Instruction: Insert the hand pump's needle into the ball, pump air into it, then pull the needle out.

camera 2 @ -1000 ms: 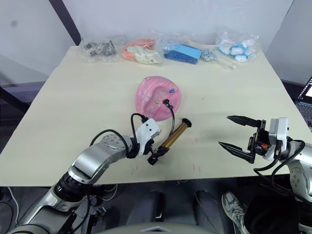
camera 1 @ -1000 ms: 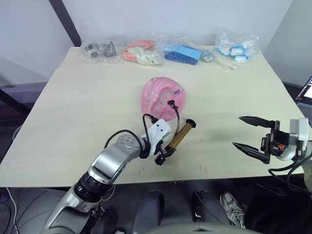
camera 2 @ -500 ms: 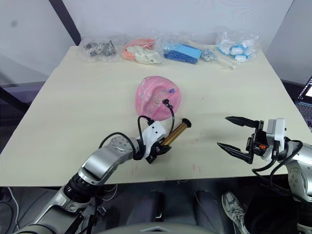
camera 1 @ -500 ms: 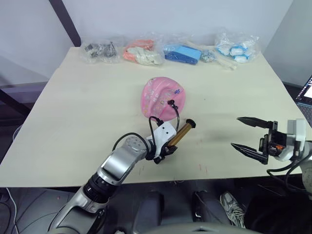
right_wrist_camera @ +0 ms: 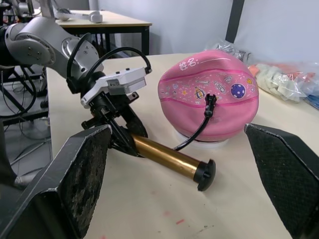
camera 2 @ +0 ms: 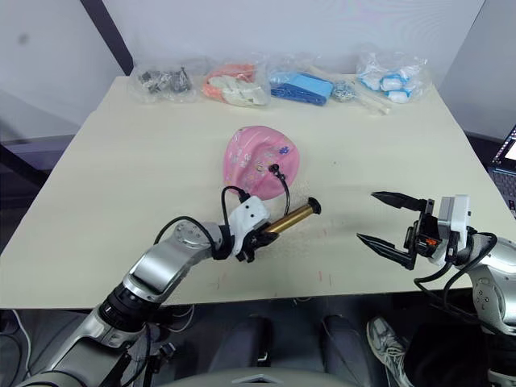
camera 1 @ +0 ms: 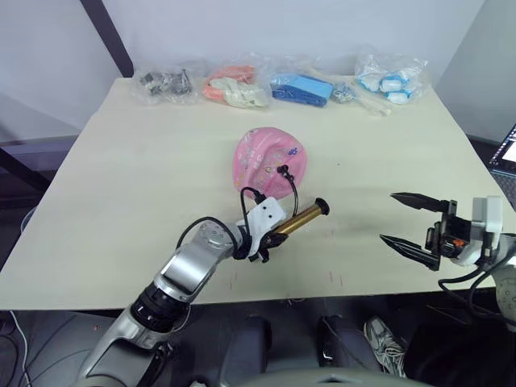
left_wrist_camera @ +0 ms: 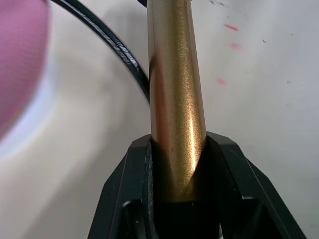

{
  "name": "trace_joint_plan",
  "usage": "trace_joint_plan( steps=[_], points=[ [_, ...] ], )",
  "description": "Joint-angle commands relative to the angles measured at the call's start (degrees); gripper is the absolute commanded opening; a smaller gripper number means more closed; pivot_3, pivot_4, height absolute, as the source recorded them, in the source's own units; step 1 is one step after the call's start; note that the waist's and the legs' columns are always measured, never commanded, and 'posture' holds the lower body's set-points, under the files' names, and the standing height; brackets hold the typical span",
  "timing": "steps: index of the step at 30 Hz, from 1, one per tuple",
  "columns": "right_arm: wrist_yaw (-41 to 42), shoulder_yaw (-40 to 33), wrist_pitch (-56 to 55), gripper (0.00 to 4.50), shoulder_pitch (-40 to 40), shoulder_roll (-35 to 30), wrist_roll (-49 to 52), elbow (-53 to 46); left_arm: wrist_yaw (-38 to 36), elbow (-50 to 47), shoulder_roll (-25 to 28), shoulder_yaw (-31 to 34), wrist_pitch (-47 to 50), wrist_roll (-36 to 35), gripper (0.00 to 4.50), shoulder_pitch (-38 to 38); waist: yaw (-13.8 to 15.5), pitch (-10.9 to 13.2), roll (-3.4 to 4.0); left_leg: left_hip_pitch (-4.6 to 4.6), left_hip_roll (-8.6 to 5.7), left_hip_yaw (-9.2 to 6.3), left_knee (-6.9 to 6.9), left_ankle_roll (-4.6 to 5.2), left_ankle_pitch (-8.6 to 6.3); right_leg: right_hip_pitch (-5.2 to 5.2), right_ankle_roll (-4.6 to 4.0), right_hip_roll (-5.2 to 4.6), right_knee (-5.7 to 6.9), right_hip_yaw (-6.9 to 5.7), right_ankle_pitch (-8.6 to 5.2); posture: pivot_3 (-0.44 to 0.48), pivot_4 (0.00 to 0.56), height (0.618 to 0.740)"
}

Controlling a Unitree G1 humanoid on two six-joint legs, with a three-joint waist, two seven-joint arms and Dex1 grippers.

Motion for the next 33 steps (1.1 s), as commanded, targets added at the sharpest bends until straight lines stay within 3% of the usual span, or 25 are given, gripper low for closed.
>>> trace_joint_plan(
  steps=[1,9,12,17,22,33],
  points=[
    [-5.1,0.4,6.1,4.5,-0.5,0.5,3.5,-4.6,-3.7,-0.2,0.5,5.5,-7.7,-2.7,1.02,0.8,0.0,0.0,0.0,0.0,0.0,0.0,0.0,0.0,0.0,-0.01,0.0,0.0,0.0,0.0,0.0,0.0,0.15,0.74],
    [-21.5,2.2,17.5,4.5,-2.0,7.3,9.0,-11.4,-10.2,3.8,-2.9,13.4,-18.7,-9.1,1.02,2.1,0.0,0.0,0.0,-0.04,0.01,-0.02,0.02,0.0,0.0,-0.04,-0.01,-0.02,0.03,0.0,0.01,0.0,0.15,0.74],
    [-32.2,3.7,25.2,4.5,-4.1,12.0,14.7,-13.7,-12.5,5.2,-4.6,15.4,-21.9,-11.8,1.02,3.3,-0.1,0.0,0.0,-0.05,0.01,0.0,0.02,0.0,0.0,-0.05,-0.02,-0.02,0.04,0.0,0.01,0.0,0.15,0.74],
    [-44.9,3.9,31.2,4.5,-7.2,19.4,23.2,-14.9,-14.2,6.9,-6.5,16.6,-24.9,-13.2,1.02,3.8,0.0,0.0,0.0,-0.05,0.02,-0.01,0.03,0.0,0.0,-0.07,-0.03,-0.01,0.1,0.01,0.02,0.0,0.15,0.74],
    [-55.1,3.5,34.2,4.5,-11.1,23.5,25.6,-12.3,-15.2,8.8,-8.2,17.6,-27.8,-13.9,1.02,3.9,-0.1,0.0,0.01,-0.07,0.0,0.0,0.04,0.0,0.0,-0.08,-0.02,-0.01,0.09,0.02,0.02,0.0,0.15,0.74],
    [-60.9,3.6,38.1,4.5,-18.1,28.5,31.4,-7.8,-18.6,9.2,-9.9,17.7,-28.3,-17.3,1.02,4.0,-0.2,0.0,0.01,-0.08,0.02,0.03,0.03,0.01,0.0,-0.09,-0.03,0.02,0.1,0.0,0.02,0.0,0.15,0.74]
  ],
)
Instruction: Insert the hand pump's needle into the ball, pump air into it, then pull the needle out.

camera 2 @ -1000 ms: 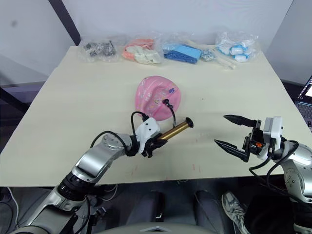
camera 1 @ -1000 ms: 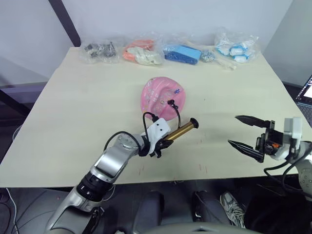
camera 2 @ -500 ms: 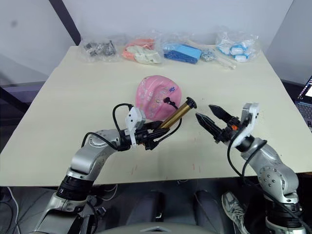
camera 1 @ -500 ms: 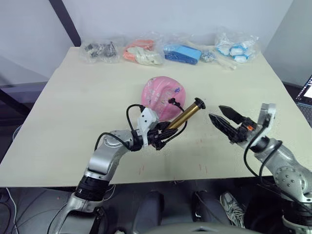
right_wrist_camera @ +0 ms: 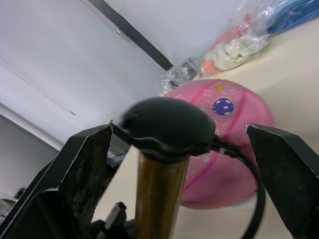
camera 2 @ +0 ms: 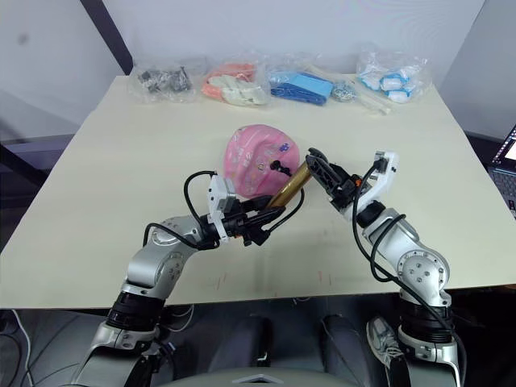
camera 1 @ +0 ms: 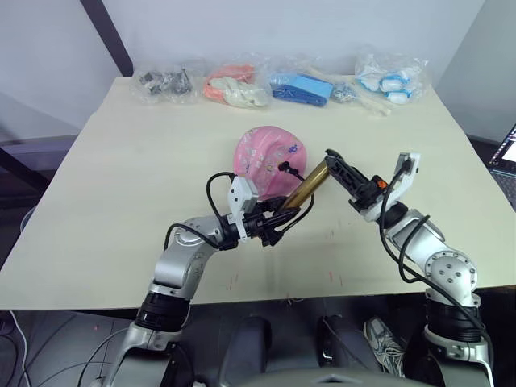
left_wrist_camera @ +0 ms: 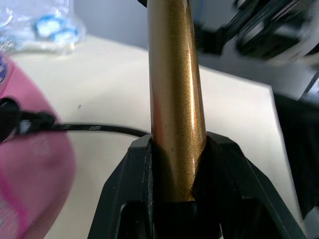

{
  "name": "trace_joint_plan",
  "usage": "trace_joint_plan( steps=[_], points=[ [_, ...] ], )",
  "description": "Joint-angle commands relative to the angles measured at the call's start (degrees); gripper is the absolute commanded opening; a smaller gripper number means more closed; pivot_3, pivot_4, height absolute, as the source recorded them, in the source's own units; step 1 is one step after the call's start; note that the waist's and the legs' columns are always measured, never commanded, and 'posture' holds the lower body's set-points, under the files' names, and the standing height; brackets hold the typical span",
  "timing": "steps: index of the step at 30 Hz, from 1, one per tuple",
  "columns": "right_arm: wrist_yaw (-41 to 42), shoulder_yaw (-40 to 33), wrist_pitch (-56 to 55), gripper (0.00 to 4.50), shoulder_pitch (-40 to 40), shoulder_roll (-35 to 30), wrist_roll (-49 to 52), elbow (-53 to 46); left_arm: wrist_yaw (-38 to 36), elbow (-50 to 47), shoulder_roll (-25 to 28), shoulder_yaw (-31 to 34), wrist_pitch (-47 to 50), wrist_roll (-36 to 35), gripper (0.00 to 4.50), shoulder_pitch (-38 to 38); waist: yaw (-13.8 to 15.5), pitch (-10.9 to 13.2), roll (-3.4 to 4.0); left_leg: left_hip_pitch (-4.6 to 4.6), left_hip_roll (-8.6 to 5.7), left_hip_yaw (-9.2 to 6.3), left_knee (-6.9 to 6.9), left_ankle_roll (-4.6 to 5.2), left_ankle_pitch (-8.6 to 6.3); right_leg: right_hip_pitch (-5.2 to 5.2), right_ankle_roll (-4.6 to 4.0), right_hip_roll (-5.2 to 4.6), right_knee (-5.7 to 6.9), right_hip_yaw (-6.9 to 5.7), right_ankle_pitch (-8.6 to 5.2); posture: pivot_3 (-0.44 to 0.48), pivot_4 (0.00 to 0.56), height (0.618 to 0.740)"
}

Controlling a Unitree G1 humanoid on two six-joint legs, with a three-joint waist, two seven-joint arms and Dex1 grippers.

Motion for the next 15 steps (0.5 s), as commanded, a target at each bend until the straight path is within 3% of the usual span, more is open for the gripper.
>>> trace_joint_plan(
  steps=[1,15],
  points=[
    [-0.4,-1.2,0.0,4.5,-2.5,0.8,3.6,-1.0,-0.7,-1.9,0.1,1.2,-0.8,-1.3,1.02,-0.3,0.0,0.0,0.0,0.0,0.0,0.0,0.0,0.0,0.0,0.0,0.0,0.0,0.01,0.0,0.0,0.0,0.15,0.74],
    [1.2,-1.0,0.2,4.5,-3.7,0.4,5.1,-1.8,-1.3,-0.9,-0.2,1.1,-0.8,-1.4,1.02,-1.1,-0.1,0.0,0.01,0.0,0.0,-0.02,-0.01,0.0,0.0,0.0,0.0,0.0,0.0,-0.01,0.0,0.0,0.15,0.74]
  ],
)
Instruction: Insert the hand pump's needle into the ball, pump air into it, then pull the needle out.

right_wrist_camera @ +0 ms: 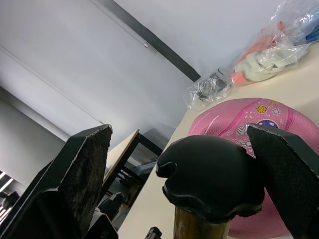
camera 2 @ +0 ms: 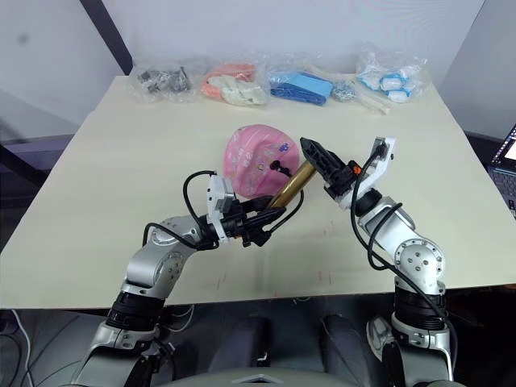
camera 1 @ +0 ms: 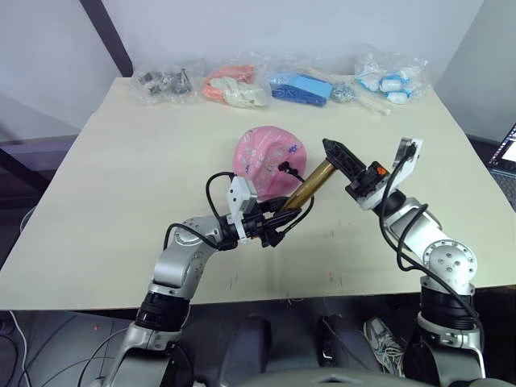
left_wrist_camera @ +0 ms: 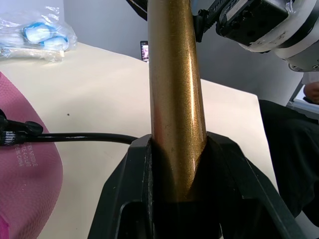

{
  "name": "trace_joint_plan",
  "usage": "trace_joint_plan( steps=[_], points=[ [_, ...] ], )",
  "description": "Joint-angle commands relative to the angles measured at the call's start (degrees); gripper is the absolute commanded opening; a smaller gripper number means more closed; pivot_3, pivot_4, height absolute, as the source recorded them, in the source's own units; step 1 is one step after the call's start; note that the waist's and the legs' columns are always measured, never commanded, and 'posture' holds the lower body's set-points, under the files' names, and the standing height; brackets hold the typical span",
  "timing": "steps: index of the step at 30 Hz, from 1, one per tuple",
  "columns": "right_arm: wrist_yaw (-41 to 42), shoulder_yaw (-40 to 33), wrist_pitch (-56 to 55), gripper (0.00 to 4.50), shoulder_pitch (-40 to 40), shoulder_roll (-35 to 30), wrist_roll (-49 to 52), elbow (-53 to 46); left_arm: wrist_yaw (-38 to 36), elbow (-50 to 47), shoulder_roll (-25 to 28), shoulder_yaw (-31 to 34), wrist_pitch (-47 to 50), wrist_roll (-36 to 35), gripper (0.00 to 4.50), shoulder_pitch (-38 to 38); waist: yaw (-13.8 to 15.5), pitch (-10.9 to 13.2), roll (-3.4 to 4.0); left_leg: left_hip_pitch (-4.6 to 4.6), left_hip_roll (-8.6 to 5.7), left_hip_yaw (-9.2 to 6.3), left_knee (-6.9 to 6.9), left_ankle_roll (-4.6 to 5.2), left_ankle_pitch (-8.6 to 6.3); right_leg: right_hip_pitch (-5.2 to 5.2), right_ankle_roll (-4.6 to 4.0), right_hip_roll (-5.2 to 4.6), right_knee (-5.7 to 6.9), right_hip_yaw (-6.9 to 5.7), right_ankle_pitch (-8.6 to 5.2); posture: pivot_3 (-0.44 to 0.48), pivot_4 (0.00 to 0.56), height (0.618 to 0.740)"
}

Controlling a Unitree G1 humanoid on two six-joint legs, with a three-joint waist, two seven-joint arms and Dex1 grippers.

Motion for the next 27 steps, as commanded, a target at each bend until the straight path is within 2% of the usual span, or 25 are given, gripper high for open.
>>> trace_joint_plan(
  steps=[1,13,16,19,27],
  points=[
    [0.9,0.1,-0.2,4.5,-0.4,0.0,1.4,-2.0,-0.3,-0.9,-0.3,0.9,-0.5,-1.1,1.02,-1.0,0.0,0.0,0.0,0.0,0.0,0.0,0.0,0.0,0.0,0.0,0.0,0.0,0.0,0.0,0.0,0.0,0.15,0.74],
    [2.6,0.7,-0.1,4.5,-0.1,-1.7,-0.2,-1.5,-1.2,-0.1,0.2,0.6,-0.8,-0.4,1.02,-1.3,0.0,0.0,0.0,-0.01,0.0,0.0,0.0,0.0,0.0,-0.01,0.0,0.0,-0.01,0.0,0.0,0.0,0.15,0.74],
    [2.8,0.7,0.0,3.65,-0.1,-1.8,-0.2,-1.4,-1.2,0.0,0.1,0.8,-0.7,-0.5,1.02,-1.2,0.0,0.0,0.0,-0.02,0.0,-0.01,-0.01,0.0,0.0,-0.02,0.0,0.0,-0.01,0.0,0.0,0.0,0.15,0.74],
    [3.1,0.8,0.3,2.14,-0.2,-2.1,-0.5,-1.3,-1.3,0.1,0.0,0.8,-0.8,-0.5,1.02,-1.2,0.0,0.0,0.01,-0.02,0.0,0.0,-0.01,0.0,0.0,-0.02,0.0,0.0,-0.01,0.0,0.0,0.0,0.15,0.74],
    [3.4,1.1,0.6,2.09,0.2,-2.8,-1.2,-1.0,-1.2,0.4,-0.3,0.7,-1.1,-0.3,1.02,-1.2,0.0,0.0,0.01,-0.04,0.01,-0.02,-0.01,0.0,0.0,-0.03,0.0,0.0,-0.02,0.0,-0.01,0.0,0.15,0.74]
  ],
)
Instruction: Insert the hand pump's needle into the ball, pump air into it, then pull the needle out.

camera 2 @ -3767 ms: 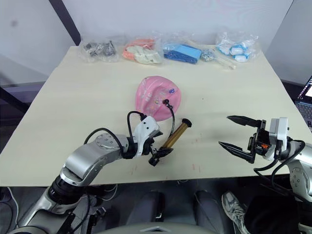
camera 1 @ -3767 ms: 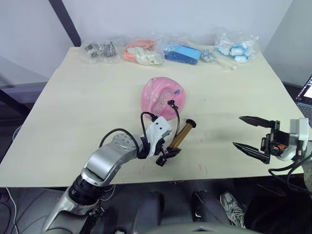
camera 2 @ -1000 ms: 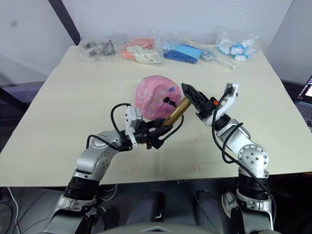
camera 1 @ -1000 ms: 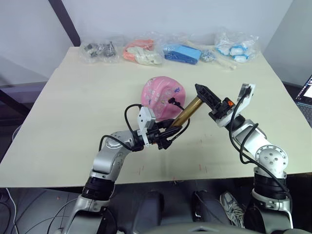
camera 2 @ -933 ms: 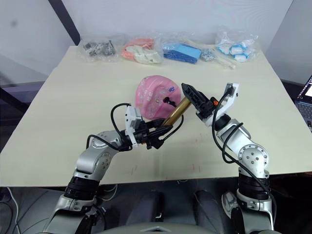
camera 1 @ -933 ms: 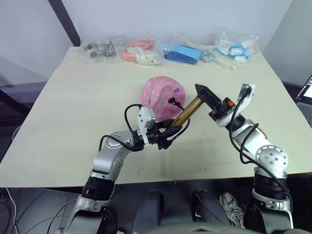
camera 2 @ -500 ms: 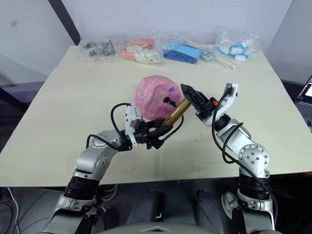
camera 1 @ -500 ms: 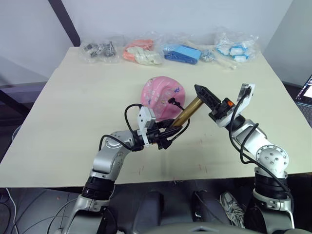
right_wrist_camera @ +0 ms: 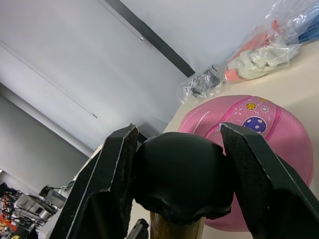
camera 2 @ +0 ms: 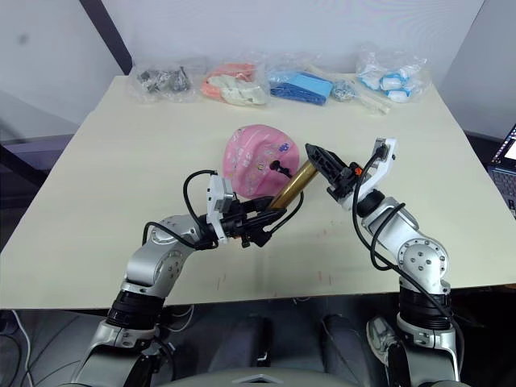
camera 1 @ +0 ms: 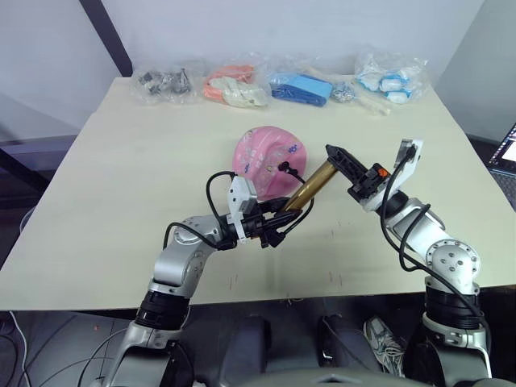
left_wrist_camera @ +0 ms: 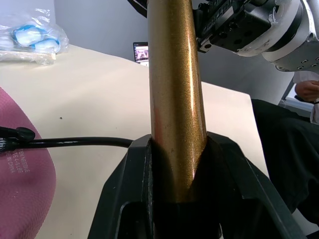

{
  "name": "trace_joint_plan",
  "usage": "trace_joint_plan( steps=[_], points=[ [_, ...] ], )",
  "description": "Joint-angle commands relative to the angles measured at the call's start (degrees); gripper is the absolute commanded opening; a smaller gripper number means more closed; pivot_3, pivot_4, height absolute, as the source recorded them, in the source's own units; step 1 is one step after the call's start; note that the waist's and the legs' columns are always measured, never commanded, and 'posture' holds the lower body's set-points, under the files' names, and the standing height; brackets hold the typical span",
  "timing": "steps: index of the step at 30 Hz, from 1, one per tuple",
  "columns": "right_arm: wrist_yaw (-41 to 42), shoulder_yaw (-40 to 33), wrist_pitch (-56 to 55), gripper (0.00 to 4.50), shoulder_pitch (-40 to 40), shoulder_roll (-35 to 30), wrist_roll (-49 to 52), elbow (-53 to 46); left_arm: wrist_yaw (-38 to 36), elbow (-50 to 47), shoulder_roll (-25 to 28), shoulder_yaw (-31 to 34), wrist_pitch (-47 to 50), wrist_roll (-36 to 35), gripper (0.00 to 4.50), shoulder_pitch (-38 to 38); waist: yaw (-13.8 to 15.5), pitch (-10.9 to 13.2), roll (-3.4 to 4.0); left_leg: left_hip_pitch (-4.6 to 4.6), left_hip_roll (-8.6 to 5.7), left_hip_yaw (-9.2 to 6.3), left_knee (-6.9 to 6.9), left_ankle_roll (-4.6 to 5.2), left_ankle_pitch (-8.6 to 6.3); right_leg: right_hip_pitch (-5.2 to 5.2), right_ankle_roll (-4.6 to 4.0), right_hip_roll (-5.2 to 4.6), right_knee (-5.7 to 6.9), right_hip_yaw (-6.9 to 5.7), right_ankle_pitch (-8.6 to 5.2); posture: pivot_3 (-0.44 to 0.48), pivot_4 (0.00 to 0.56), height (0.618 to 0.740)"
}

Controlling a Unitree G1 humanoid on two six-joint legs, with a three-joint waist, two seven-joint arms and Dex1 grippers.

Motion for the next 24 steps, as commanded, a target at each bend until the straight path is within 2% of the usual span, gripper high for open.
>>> trace_joint_plan(
  steps=[1,6,8,9,14,24],
  points=[
    [1.5,0.4,0.6,2.09,0.1,-0.5,0.6,-1.6,0.3,0.1,-0.2,0.7,-0.8,-0.2,1.02,-0.8,0.0,0.0,0.0,0.0,0.0,0.0,0.0,0.0,0.0,0.0,0.0,0.0,0.0,0.0,0.0,0.0,0.15,0.74],
    [1.9,0.0,0.6,2.09,0.0,-1.2,0.8,-1.9,0.2,0.5,-0.1,0.9,-0.4,-0.3,1.02,-0.7,0.0,0.0,0.0,0.0,0.0,0.0,-0.01,0.0,0.0,-0.01,0.0,0.0,-0.01,0.0,0.0,0.0,0.15,0.74],
    [2.4,0.0,0.5,2.09,-0.3,-1.7,0.4,-1.9,0.5,0.8,-0.2,1.1,-0.4,-0.2,2.05,-0.9,0.0,0.0,0.0,-0.01,0.0,-0.01,-0.01,0.0,0.0,-0.01,0.0,0.0,-0.01,0.0,0.0,0.0,0.15,0.74],
    [2.6,0.1,0.5,2.09,-0.4,-1.9,0.2,-2.0,0.6,1.0,-0.2,1.2,-0.5,-0.1,2.25,-1.0,0.0,0.0,0.0,-0.01,0.0,0.0,-0.01,0.0,0.0,-0.01,0.0,0.0,-0.01,0.0,0.0,0.0,0.15,0.74],
    [4.5,0.3,0.5,2.09,-1.1,-3.0,-0.7,-2.2,-0.3,1.6,0.9,1.5,-1.0,-0.4,4.46,-1.5,0.0,0.0,0.0,-0.03,0.0,-0.01,-0.01,0.0,0.0,-0.02,0.0,0.0,-0.02,-0.01,0.0,0.0,0.15,0.74],
    [16.9,5.1,-0.6,2.09,-4.4,-10.8,-8.5,-3.8,-11.0,1.9,8.2,0.0,2.5,-2.1,4.46,-2.3,-0.2,0.0,0.03,-0.06,0.01,-0.01,-0.05,0.0,0.0,-0.1,-0.01,0.01,-0.04,0.0,-0.01,0.0,0.15,0.74]
  ],
)
